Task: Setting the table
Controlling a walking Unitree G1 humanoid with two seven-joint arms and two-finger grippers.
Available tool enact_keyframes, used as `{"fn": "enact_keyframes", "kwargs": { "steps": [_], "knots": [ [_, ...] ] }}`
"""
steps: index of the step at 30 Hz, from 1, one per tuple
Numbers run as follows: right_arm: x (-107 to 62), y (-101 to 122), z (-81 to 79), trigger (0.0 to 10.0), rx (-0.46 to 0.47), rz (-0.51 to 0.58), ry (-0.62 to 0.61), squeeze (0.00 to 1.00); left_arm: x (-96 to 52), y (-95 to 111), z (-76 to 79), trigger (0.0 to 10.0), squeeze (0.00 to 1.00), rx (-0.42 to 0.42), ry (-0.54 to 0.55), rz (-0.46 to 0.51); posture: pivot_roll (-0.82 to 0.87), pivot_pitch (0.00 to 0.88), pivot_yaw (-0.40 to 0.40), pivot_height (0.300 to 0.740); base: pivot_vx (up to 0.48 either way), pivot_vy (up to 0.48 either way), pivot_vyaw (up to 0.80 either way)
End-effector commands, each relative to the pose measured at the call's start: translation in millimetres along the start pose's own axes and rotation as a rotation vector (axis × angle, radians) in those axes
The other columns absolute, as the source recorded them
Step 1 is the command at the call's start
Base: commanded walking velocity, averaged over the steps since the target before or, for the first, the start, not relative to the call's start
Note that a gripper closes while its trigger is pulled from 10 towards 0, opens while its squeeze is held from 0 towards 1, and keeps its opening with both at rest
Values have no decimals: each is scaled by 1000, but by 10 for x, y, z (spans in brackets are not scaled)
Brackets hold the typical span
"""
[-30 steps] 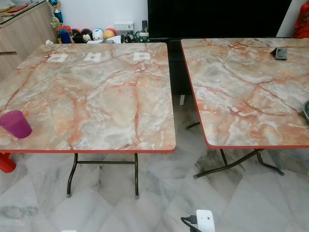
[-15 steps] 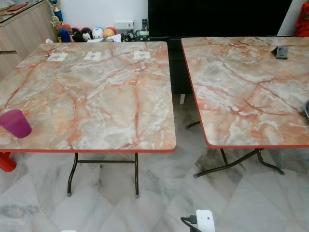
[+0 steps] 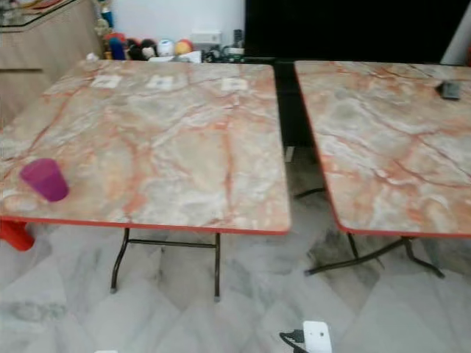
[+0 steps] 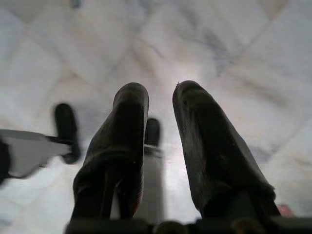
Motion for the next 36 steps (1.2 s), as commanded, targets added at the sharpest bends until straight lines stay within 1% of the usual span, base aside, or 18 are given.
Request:
{"fn": "enact_keyframes", "kwargs": {
  "steps": [1,13,22,33,36],
  "knots": [
    [-14,-71,30,10000,-4,-19,-8,0,-14,-61,-10,10000,0,-21,7,-23,-39,91,29,740,0,398,0],
    [-14,-78,12,10000,-10,-19,-2,0,-18,-63,-26,10000,0,-21,6,-20,-36,78,30,740,0,381,0],
    [-13,-69,25,10000,-13,-17,-3,0,-13,-55,-9,10000,0,-19,4,-19,-34,65,30,740,0,337,0],
    [-15,-68,27,10000,-6,-12,-2,0,-12,-43,-5,10000,0,-2,5,-10,-32,59,32,740,0,0,0],
    [-15,-68,29,10000,-8,-13,0,0,-13,-13,-11,10000,0,16,15,19,-30,62,30,740,0,0,0]
  ]
}}
Point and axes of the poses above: a point about 5 cm out from each wrist's last joint towards the gripper, its own x axis pointing out of the wrist towards the gripper, its own y axis along the axis of the wrist's last joint, z = x × y, the point moved 1 cm from there along x, pointing out of the wrist towards the gripper, and after that the axes turned 1 degree about x, right-handed, at the moved point
